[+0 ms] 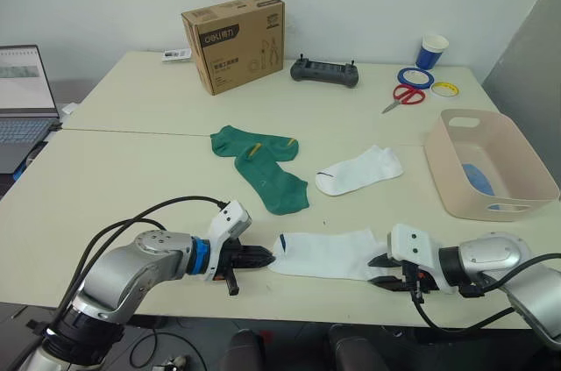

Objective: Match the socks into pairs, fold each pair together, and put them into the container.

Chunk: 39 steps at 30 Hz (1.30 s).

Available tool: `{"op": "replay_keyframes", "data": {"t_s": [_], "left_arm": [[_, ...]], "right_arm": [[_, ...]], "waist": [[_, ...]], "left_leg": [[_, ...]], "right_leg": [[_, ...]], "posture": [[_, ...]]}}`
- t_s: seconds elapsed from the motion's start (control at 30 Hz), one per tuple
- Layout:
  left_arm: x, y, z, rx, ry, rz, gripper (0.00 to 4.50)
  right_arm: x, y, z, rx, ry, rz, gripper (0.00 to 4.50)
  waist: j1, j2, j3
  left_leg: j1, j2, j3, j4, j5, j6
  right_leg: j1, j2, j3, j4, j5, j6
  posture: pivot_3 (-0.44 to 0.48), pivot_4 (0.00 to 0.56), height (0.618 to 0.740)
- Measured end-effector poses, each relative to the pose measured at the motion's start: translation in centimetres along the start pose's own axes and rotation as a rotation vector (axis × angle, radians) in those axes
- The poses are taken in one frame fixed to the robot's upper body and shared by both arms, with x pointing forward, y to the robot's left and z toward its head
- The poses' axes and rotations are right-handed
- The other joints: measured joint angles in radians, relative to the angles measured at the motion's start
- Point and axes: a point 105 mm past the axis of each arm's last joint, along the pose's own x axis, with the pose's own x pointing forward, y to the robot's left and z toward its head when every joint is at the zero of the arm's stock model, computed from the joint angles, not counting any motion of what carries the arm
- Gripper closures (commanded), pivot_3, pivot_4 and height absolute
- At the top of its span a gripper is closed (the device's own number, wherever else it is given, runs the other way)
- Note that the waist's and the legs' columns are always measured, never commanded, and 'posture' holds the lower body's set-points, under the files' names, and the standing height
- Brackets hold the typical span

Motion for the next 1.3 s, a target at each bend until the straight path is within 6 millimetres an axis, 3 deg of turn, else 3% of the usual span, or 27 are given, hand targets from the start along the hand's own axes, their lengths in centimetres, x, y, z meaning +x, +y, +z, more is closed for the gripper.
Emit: {"op": "replay_keyframes", "data": {"t_s": [0.07,0.13,0.3,0.47,0.67,0.83,0.93,1.17,1.23,1.3], "left_arm": [[-0.9,0.3,0.1,-0.013,-0.018,0.019,2.28],[-2.3,0.9,0.0,-0.018,-0.023,0.057,1.6],[-3.1,1.9,-0.2,0.004,-0.047,0.115,1.6],[-0.5,2.0,0.2,0.102,-0.089,0.133,1.6],[1.1,1.6,1.3,0.175,-0.101,0.124,1.6],[1.7,1.6,0.8,0.245,-0.053,0.136,1.6],[1.8,1.5,0.8,0.282,-0.043,0.139,2.18],[2.1,0.5,0.0,0.319,-0.019,0.081,4.33],[2.0,0.4,-0.1,0.313,-0.023,0.083,4.5],[1.9,0.4,-0.1,0.306,-0.026,0.085,4.5]], "right_arm": [[-0.7,-0.2,0.6,0.039,-0.054,0.008,0.92],[-1.7,-0.9,1.3,0.098,-0.135,-0.018,0.87],[-2.5,-2.6,0.6,0.16,-0.171,-0.109,0.87],[-1.2,-4.1,-3.6,0.212,-0.093,-0.246,0.87],[-0.9,-4.2,-3.9,0.172,-0.089,-0.272,0.87],[-0.3,-4.1,-3.9,0.148,-0.078,-0.278,0.87],[-0.1,-4.0,-3.8,0.118,-0.073,-0.272,1.43],[0.4,-3.5,-3.5,0.075,-0.082,-0.244,3.88],[0.5,-3.4,-3.5,0.082,-0.091,-0.239,4.46],[0.5,-3.4,-3.5,0.083,-0.091,-0.238,4.46]], "waist": [[0.0,0.0,0.0],[-0.001,-0.001,0.0],[0.002,-0.001,0.0],[0.007,-0.001,0.0],[-0.001,-0.001,0.0],[0.001,-0.001,0.0],[0.001,-0.001,0.0],[0.001,-0.001,-0.001],[0.001,0.0,-0.001],[0.001,0.0,-0.001]], "left_leg": [[0.0,0.0,0.0,0.0,0.0,0.0],[0.0,0.0,0.0,0.0,0.0,0.0],[0.0,0.0,0.001,0.0,0.0,0.0],[-0.001,0.0,0.003,0.0,0.0,0.0],[0.0,0.0,0.001,0.0,0.0,0.0],[0.0,0.0,0.001,0.0,0.0,0.0],[0.0,0.0,0.001,0.001,0.0,0.0],[0.0,0.0,0.001,0.0,0.0,0.0],[0.001,0.0,0.001,0.0,0.0,0.0],[0.001,0.0,0.001,0.0,0.0,0.0]], "right_leg": [[0.0,0.0,0.0,0.0,0.0,0.0],[0.0,0.0,0.0,0.0,0.0,0.0],[0.0,-0.001,0.0,-0.001,-0.001,-0.001],[0.0,-0.001,0.0,-0.001,0.0,0.0],[0.0,0.001,0.0,0.001,0.001,0.002],[0.0,0.0,0.001,0.001,0.001,0.002],[0.001,0.0,0.001,0.001,0.001,0.002],[0.001,0.0,0.001,0.0,0.001,0.002],[0.001,0.0,0.001,0.001,0.001,0.001],[0.001,0.0,0.001,0.001,0.001,0.001]], "posture": [[0.0,0.15,0.74],[0.0,0.15,0.74],[0.0,0.15,0.74],[0.0,0.15,0.74],[0.0,0.15,0.74],[0.0,0.15,0.74],[0.0,0.15,0.74],[0.0,0.15,0.74],[0.0,0.15,0.74],[0.0,0.15,0.74]]}}
